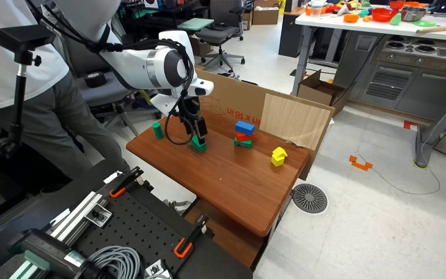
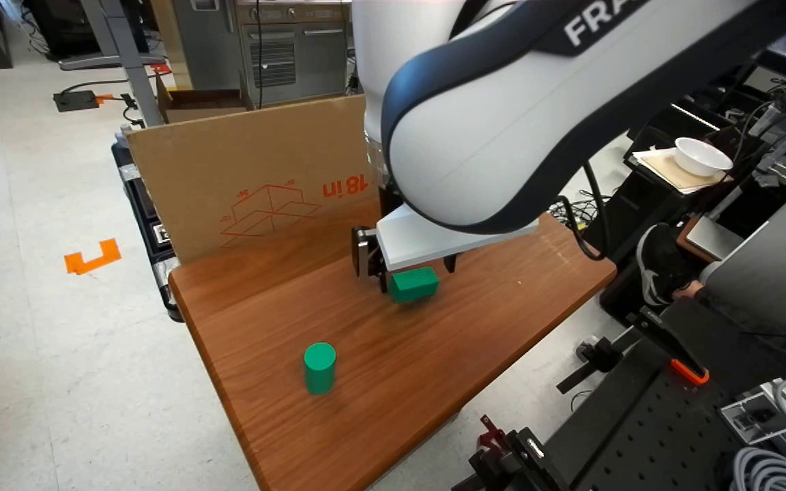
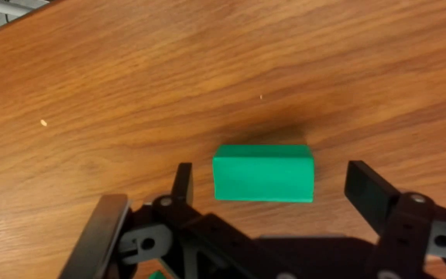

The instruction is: Move the green block in the center of the table forwards

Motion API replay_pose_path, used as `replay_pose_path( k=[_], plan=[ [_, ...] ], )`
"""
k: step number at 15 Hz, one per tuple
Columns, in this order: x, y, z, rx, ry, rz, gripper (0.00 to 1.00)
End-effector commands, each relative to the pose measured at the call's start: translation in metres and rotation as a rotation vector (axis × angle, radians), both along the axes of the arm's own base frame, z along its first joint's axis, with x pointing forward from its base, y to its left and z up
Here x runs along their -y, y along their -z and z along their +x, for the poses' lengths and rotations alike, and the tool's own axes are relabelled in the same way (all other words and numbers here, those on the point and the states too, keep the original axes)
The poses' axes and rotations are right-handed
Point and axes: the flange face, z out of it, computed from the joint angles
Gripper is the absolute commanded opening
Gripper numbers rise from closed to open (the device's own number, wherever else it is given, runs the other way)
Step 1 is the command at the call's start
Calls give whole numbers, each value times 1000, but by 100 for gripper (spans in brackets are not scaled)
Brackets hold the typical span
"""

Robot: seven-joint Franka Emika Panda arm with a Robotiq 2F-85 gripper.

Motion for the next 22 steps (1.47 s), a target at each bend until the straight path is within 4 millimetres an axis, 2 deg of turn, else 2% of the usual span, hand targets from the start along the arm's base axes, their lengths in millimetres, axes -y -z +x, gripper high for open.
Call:
replay_pose_path(
  k=[1, 19, 20, 21, 22],
  plan=[
    [-8, -6, 18, 35, -28, 28, 100],
    [-2, 36, 19, -79, -26, 10, 100],
    [-2, 37, 20, -80, -21, 8, 75],
    [-2, 37, 20, -89, -15, 5, 74],
    [-3, 36, 20, -92, -15, 6, 66]
  ],
)
